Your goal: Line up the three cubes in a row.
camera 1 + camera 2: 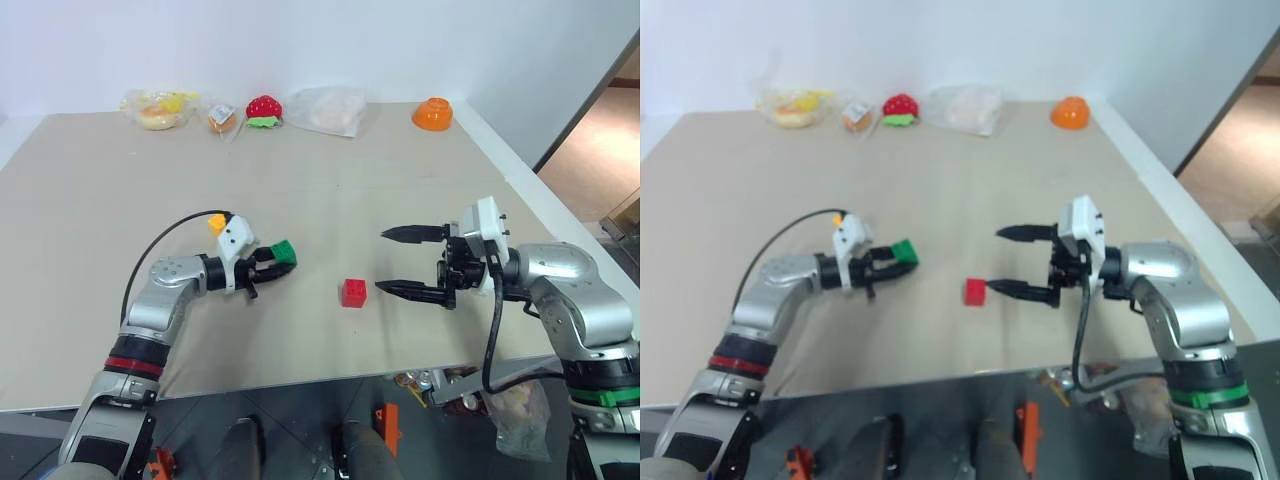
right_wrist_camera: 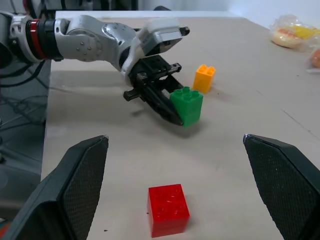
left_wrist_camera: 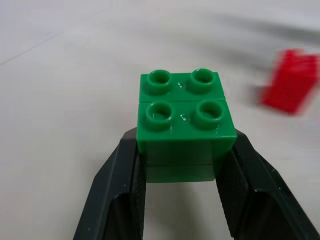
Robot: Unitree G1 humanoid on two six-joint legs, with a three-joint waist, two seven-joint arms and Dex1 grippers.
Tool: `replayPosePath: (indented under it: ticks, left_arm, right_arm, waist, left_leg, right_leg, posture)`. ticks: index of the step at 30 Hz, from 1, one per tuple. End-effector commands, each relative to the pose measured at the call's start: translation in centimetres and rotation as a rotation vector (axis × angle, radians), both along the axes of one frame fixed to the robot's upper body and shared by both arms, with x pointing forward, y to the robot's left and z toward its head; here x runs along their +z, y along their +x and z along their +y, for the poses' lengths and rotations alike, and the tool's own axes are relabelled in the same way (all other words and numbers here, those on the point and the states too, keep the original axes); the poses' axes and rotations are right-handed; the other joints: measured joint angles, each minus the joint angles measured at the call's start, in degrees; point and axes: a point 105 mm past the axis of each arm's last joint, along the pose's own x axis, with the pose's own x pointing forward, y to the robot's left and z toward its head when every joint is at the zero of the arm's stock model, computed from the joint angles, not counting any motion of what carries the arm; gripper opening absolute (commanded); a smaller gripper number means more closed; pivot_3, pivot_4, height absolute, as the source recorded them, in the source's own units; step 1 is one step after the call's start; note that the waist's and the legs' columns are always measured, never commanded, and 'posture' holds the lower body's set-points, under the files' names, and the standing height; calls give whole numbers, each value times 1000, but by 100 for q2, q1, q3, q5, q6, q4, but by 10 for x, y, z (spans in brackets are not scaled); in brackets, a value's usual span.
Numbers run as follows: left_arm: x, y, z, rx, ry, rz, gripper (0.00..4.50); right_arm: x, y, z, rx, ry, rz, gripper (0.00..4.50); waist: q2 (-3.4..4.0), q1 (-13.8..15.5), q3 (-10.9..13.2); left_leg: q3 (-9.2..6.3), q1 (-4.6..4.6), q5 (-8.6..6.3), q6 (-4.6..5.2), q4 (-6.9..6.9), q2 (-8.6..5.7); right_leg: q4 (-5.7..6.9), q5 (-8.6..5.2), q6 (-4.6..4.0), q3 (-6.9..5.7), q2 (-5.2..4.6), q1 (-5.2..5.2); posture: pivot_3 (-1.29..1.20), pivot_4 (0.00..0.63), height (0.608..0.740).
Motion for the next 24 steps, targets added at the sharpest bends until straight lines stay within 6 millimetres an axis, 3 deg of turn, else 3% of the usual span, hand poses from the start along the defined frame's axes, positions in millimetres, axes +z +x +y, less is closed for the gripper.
replayPosePath:
  ticks: [1, 4, 8, 15, 24]
  left_arm:
    - [6, -16, -11, -168, 37, -46, 1332]
    - [-7, -26, -16, -295, 108, -22, 1332]
    - [-16, -15, -16, -324, 155, -38, 1332]
    - [-15, 9, -15, -286, 157, -63, 1332]
    - [-17, 5, -18, -310, 126, -46, 1332]
  right_arm:
    - [18, -7, -4, -16, 26, -62, 4500]
    - [22, -11, -6, -35, 42, -69, 4500]
    - [21, -16, -11, -69, 36, -67, 4500]
    - [21, -21, -14, -101, 35, -64, 4500]
    - [21, -18, -16, -107, 29, -69, 4500]
  waist:
    - [0, -1, 0]
    - [0, -10, 0]
    - [0, 0, 0]
    - [0, 7, 0]
    - [0, -4, 0]
  left_leg:
    - [0, 0, 0, 0, 1, 0]
    - [0, 2, 1, 1, 2, 0]
    - [-1, 2, 4, 5, 4, 0]
    - [0, -4, 6, 10, 17, -2]
    - [-3, -5, 6, 10, 7, -1]
  right_leg:
    - [0, 0, 0, 1, 0, 0]
    - [0, 1, -1, 3, 2, 0]
    - [0, 1, -1, 4, 3, 1]
    - [-5, 2, 2, 7, 2, 4]
    - [-4, 2, 2, 8, 6, 0]
  posture:
    - [0, 150, 740]
    - [0, 150, 740]
    - [0, 150, 740]
    - [0, 150, 740]
    - [0, 150, 740]
